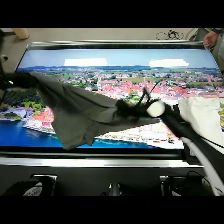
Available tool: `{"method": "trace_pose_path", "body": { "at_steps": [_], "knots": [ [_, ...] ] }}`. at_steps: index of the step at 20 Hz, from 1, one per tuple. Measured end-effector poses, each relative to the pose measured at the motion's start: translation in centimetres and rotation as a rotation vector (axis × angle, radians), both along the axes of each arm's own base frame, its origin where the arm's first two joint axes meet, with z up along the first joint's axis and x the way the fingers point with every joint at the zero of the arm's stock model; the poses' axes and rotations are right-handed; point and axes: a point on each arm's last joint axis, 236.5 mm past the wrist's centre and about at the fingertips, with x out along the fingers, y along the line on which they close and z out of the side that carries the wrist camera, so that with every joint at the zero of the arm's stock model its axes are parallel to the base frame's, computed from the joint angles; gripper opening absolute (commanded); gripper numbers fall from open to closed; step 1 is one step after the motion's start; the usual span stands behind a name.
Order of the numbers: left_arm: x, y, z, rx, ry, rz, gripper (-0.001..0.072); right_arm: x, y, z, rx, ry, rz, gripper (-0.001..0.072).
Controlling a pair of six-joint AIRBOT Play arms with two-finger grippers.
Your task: Fold the shirts.
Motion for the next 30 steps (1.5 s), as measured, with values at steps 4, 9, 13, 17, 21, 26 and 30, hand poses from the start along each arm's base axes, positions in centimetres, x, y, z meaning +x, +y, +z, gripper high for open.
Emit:
{"method": "trace_pose_path", "body": {
  "at_steps": [4,9,13,17,21,26,30],
  "knots": [
    [-3.0,-0.9,18.7,-0.075,-0.416,0.005,0.0025,2.2,-9.2,23.8,-0.153,-0.716,-0.081,0.0016],
    [-18.2,-1.4,39.6,-0.151,-1.019,-0.007,0.0024,-9.0,-19.3,46.1,-0.354,-1.314,-0.330,0.0016],
    [-24.0,-1.0,43.4,-0.175,-1.185,0.007,0.0024,-12.3,-21.8,47.9,-0.473,-1.343,-0.372,0.0017],
    [-19.9,1.0,42.0,-0.097,-1.140,0.088,0.0024,-8.5,-22.2,43.2,-0.576,-1.148,-0.318,0.0017],
    [-8.1,2.5,34.0,-0.013,-0.859,0.136,0.0025,-0.6,-21.4,33.0,-0.690,-0.806,-0.191,0.0019],
    [7.4,3.2,13.9,0.031,-0.349,0.139,0.0026,10.0,-19.4,14.6,-0.766,-0.344,-0.024,0.0020],
    [12.3,1.6,-2.4,-0.034,0.044,0.096,0.0032,14.7,-17.9,2.0,-0.746,-0.099,0.007,0.0019]
  ]
}}
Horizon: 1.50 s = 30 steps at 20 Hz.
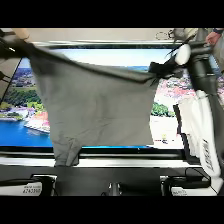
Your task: Fold the shirts.
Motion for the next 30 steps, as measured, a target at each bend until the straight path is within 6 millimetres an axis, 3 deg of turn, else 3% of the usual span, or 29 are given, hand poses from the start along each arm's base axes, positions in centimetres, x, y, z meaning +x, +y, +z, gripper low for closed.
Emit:
{"method": "trace_pose_path", "body": {
  "at_steps": [1,2,3,4,6,7,8,9,12,14,15,17,19,22,25,26,28,30],
  "knots": [
    [0.1,-0.7,-3.1,-0.034,0.082,-0.015,0.0098,0.4,0.4,-2.0,0.015,0.037,-0.011,0.0033],
    [-0.1,-1.5,-5.7,-0.066,0.160,-0.031,0.0243,0.7,0.8,-3.7,0.031,0.066,-0.021,0.0246],
    [-0.4,-2.3,-7.4,-0.099,0.217,-0.041,0.0531,1.1,1.1,-4.5,0.042,0.074,-0.027,0.0517],
    [-0.9,-2.7,-8.7,-0.122,0.269,-0.049,0.0660,1.4,1.2,-4.8,0.053,0.076,-0.033,0.0527],
    [-2.3,-2.3,-10.1,-0.148,0.366,-0.049,0.0649,1.8,0.6,-4.0,0.080,0.066,-0.033,0.0527],
    [-3.3,-1.7,-10.4,-0.160,0.409,-0.046,0.0602,1.5,-0.3,-3.4,0.088,0.076,-0.025,0.0526],
    [-4.6,-1.0,-10.7,-0.173,0.463,-0.040,0.0481,0.8,-1.5,-3.0,0.096,0.102,-0.017,0.0524],
    [-6.2,-0.1,-11.1,-0.183,0.521,-0.029,0.0446,-0.3,-2.8,-3.1,0.104,0.152,-0.009,0.0497],
    [-12.1,2.1,-13.3,-0.218,0.679,0.005,0.0456,-6.0,-6.3,-5.5,0.120,0.389,0.028,0.0464],
    [-16.7,2.8,-16.2,-0.246,0.768,0.034,0.0526,-9.4,-7.0,-7.4,0.140,0.510,0.062,0.0465],
    [-18.9,3.0,-17.9,-0.261,0.804,0.054,0.0528,-10.8,-7.0,-8.2,0.157,0.553,0.077,0.0469],
    [-22.3,3.1,-21.3,-0.285,0.859,0.091,0.0527,-12.5,-6.7,-9.5,0.188,0.601,0.098,0.0512],
    [-24.8,2.4,-24.6,-0.311,0.904,0.110,0.0517,-13.4,-6.5,-10.3,0.208,0.622,0.109,0.0509],
    [-25.9,1.4,-27.6,-0.336,0.925,0.127,0.0516,-13.8,-6.9,-11.0,0.199,0.628,0.108,0.0509],
    [-25.2,0.2,-28.8,-0.378,0.895,0.138,0.0508,-14.3,-7.8,-11.9,0.161,0.645,0.102,0.0510],
    [-24.5,-0.1,-28.9,-0.394,0.870,0.144,0.0473,-14.6,-8.0,-12.4,0.156,0.654,0.097,0.0510],
    [-23.2,-0.6,-29.2,-0.412,0.818,0.154,0.0318,-15.5,-8.2,-13.6,0.150,0.684,0.093,0.0543],
    [-22.1,-0.7,-29.4,-0.411,0.775,0.164,0.0108,-16.5,-8.0,-15.1,0.158,0.712,0.087,0.0560]
  ]
}}
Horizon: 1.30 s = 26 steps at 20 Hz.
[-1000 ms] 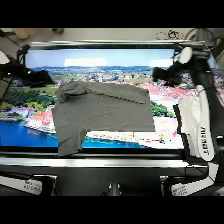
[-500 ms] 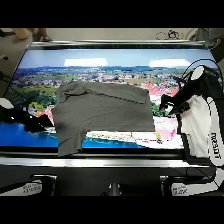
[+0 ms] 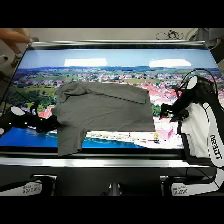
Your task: Fold the shirts.
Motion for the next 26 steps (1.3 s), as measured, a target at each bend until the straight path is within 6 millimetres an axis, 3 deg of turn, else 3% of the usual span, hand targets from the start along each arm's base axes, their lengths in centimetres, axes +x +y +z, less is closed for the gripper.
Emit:
{"method": "trace_pose_path", "body": {
  "at_steps": [1,7,8,9,10,12,14,15,17,18,19,20,21,22,23,24,26],
  "knots": [
    [0.3,0.0,-0.1,0.005,-0.011,0.003,0.0028,-0.4,0.3,-0.8,0.011,0.011,-0.007,0.0558],
    [1.4,0.0,1.3,0.018,-0.082,0.009,0.0026,-1.8,4.2,-4.0,0.152,0.058,-0.064,0.0546],
    [1.6,-0.1,1.7,0.019,-0.095,0.010,0.0026,-1.9,4.7,-4.5,0.159,0.064,-0.064,0.0505],
    [1.9,0.0,2.3,0.021,-0.115,0.011,0.0026,-1.8,5.3,-4.9,0.166,0.059,-0.068,0.0289],
    [2.3,0.0,3.0,0.023,-0.132,0.008,0.0025,-1.7,5.7,-5.3,0.170,0.057,-0.068,0.0011],
    [3.5,0.1,5.4,0.031,-0.191,-0.013,0.0023,0.1,6.5,-5.6,0.172,-0.011,-0.097,0.0016],
    [5.6,0.4,10.2,0.062,-0.304,-0.060,0.0023,2.9,6.7,-3.3,0.175,-0.119,-0.099,0.0016],
    [7.0,0.9,13.7,0.095,-0.387,-0.081,0.0023,4.6,6.8,-0.9,0.179,-0.200,-0.083,0.0015],
    [9.5,1.9,24.6,0.196,-0.638,-0.108,0.0023,8.6,6.7,7.8,0.174,-0.455,-0.030,0.0016],
    [10.0,2.2,31.5,0.248,-0.790,-0.108,0.0023,10.4,6.2,14.3,0.152,-0.634,-0.005,0.0016],
    [9.4,2.3,39.6,0.312,-0.972,-0.103,0.0023,11.1,5.6,21.1,0.117,-0.818,0.014,0.0016],
    [7.4,2.0,47.6,0.372,-1.156,-0.089,0.0023,10.8,4.8,29.3,0.073,-1.033,0.020,0.0016],
    [4.6,1.6,54.3,0.421,-1.316,-0.071,0.0024,9.1,3.9,36.5,0.025,-1.220,0.017,0.0016],
    [1.0,1.1,60.0,0.454,-1.454,-0.042,0.0024,6.2,3.1,43.4,-0.020,-1.401,0.001,0.0016],
    [-2.7,0.5,64.0,0.471,-1.559,-0.011,0.0023,2.9,2.5,48.5,-0.050,-1.538,-0.013,0.0016],
    [-5.7,0.0,66.5,0.475,-1.632,0.015,0.0023,-0.9,2.0,53.1,-0.080,-1.670,-0.032,0.0016],
    [-10.1,-0.9,68.6,0.474,-1.697,0.038,0.0023,-7.1,1.4,58.0,-0.111,-1.821,-0.059,0.0016]
  ]
}}
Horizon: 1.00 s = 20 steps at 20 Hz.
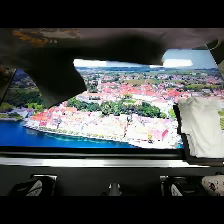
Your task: Fold the shirts.
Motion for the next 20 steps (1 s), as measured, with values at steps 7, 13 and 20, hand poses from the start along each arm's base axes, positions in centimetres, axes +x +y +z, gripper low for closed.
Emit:
{"method": "trace_pose_path", "body": {
  "at_steps": [7,13,20],
  "knots": [
    [0.1,0.7,-3.0,0.019,0.131,0.035,0.0024,-2.8,-2.5,-2.8,-0.050,0.137,-0.111,0.0017],
    [13.2,3.4,-19.9,-0.014,0.680,0.007,0.0024,8.1,-3.3,-21.3,-0.086,0.826,-0.104,0.0019],
    [24.3,4.1,-48.6,-0.084,1.220,-0.042,0.0025,20.0,-2.3,-47.0,-0.034,1.322,-0.049,0.0018]
  ]
}}
